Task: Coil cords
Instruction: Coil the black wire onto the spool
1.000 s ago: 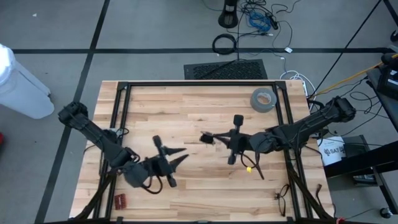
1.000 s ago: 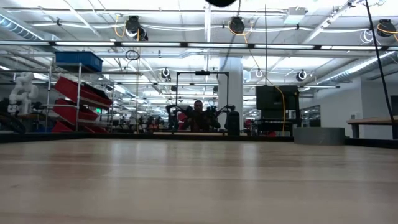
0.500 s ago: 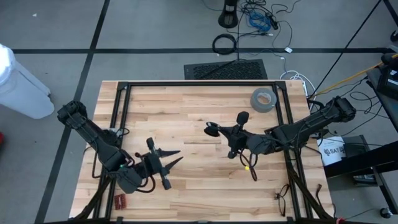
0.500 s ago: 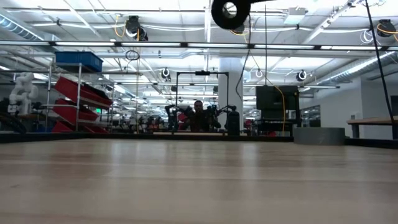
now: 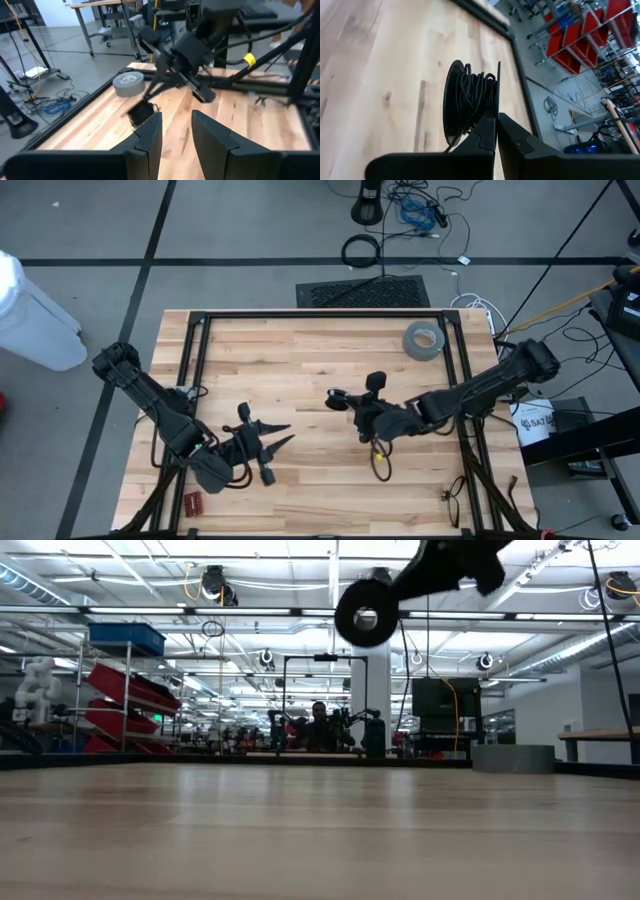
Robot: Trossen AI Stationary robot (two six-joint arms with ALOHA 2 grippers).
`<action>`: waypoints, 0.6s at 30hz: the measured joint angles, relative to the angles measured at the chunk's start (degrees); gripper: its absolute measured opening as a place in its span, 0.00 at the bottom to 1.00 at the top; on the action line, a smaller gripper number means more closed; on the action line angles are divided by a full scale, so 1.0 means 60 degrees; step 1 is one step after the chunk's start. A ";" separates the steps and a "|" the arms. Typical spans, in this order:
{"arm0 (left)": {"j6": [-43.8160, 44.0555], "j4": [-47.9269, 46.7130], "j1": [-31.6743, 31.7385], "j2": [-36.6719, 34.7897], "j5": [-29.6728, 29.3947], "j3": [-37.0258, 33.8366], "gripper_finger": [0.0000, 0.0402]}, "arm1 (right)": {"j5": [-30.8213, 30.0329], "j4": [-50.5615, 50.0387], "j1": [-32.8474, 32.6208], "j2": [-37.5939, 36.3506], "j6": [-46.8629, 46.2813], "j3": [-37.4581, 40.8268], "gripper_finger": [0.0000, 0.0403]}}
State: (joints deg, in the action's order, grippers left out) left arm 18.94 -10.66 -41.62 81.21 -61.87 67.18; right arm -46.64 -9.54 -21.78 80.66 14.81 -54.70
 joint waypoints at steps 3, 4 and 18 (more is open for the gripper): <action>0.0071 -0.0630 0.0064 0.0000 0.0018 0.0000 0.28 | -0.0010 0.0081 0.0000 0.0561 -0.0114 0.0004 0.00; 0.0198 -0.0865 0.0067 0.0004 0.0027 0.0000 0.28 | -0.0037 0.0207 -0.0004 0.0758 -0.0116 0.0004 0.00; 0.0988 -0.2135 0.0111 0.0007 0.0025 0.0000 0.28 | -0.1239 0.2065 0.0000 0.3182 0.0875 0.0004 0.00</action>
State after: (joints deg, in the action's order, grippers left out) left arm 24.86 -23.46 -40.95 81.25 -61.71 67.18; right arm -54.07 2.85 -21.78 99.75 20.06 -54.68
